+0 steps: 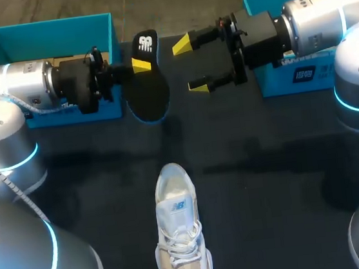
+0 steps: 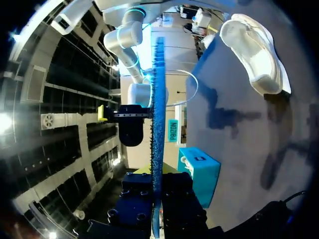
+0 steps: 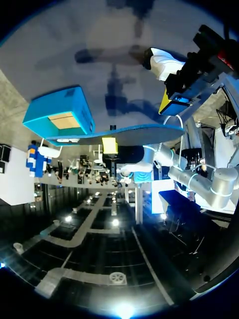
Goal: Take the shoe out of the shoebox, open the shoe tongue, remove and reinsert the insole, then place the shoe into the shoebox
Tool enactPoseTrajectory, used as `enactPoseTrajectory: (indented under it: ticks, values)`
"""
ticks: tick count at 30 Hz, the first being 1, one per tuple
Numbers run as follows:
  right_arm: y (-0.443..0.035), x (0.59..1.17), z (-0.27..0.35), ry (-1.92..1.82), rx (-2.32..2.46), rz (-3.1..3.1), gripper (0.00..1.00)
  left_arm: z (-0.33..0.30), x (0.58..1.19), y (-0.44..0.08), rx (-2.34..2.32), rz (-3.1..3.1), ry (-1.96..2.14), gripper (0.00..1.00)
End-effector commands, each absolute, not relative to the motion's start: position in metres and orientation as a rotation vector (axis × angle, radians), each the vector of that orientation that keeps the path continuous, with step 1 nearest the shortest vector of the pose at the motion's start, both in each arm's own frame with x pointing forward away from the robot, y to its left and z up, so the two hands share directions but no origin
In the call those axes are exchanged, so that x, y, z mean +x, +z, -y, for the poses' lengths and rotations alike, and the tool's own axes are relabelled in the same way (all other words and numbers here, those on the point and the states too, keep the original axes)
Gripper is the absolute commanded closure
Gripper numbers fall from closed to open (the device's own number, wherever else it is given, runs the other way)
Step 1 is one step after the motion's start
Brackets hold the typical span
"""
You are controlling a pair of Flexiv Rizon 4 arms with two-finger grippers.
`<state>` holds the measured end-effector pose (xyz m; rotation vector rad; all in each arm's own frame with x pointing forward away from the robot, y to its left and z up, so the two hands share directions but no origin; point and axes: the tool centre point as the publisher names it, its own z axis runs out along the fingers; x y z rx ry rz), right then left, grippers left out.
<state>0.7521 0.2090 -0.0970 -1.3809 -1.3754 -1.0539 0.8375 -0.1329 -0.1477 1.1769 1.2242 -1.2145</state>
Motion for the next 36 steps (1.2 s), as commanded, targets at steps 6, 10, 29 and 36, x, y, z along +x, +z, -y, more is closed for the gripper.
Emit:
enactPoseTrajectory:
  ticks: [6,10,29,36]
  values:
    - [-0.098,0.752,-0.211,-1.055,-1.381,1.374,0.0,0.131,0.829,-0.145,1.158,-1.244,-1.19,1.0]
    - [-0.096,0.754,-0.21,-1.05,-1.377,1.398,0.0,0.132,0.828,-0.145,1.175,-1.226,-1.158,1.0]
    - [-0.134,0.744,-0.235,-1.176,-1.309,1.418,0.0,0.139,0.835,-0.147,1.174,-1.218,-1.189,1.0]
    - [-0.131,0.748,-0.248,-1.196,-1.28,1.461,0.05,0.146,0.838,-0.151,1.177,-1.225,-1.185,1.0]
